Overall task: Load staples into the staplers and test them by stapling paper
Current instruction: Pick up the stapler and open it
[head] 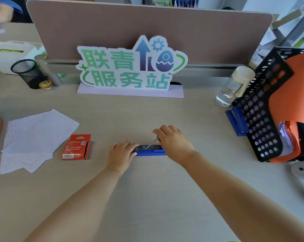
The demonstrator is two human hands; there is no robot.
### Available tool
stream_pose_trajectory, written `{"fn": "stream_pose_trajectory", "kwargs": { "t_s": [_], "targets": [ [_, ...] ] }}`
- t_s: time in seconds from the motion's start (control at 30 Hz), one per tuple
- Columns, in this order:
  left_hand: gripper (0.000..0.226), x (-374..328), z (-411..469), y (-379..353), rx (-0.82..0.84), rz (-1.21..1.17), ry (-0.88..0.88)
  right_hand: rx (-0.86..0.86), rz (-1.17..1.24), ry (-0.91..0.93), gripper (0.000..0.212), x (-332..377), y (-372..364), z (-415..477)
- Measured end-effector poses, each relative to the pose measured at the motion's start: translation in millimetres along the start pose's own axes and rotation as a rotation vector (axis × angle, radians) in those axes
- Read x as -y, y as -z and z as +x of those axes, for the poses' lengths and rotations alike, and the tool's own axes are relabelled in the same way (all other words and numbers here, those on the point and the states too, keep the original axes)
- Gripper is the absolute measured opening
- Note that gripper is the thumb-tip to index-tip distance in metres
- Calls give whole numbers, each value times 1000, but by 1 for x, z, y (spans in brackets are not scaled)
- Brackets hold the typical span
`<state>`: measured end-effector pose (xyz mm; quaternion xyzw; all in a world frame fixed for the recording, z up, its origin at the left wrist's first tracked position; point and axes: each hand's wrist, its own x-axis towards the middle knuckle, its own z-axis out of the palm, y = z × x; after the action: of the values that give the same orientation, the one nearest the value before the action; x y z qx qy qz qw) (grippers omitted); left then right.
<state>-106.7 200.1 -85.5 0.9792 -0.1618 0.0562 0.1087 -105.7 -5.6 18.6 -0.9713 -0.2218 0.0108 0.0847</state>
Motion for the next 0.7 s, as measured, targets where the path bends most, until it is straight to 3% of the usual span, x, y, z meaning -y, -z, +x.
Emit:
{"fn": "stream_pose_trajectory", "kwargs": {
  "t_s": [0.13,0.23,0.37,0.47,0.7],
  "targets": [
    [48,-1,-1,-2,-33,-3,-4,-50,-168,-32,29,-8,12,3],
    [48,-1,-3,-6,-57,-5,-2,71,-154,-68,22,-14,21,3],
    [41,2,-4,-12,-101,-15,-12,175,-275,-136,29,-35,17,-8],
    [23,1,-5,-11,-146,8,-32,295,-337,-182,27,-52,5,-22],
    [28,-1,-7,-9,-124,24,-21,274,-223,-280,31,-63,-35,-37]
  ]
}}
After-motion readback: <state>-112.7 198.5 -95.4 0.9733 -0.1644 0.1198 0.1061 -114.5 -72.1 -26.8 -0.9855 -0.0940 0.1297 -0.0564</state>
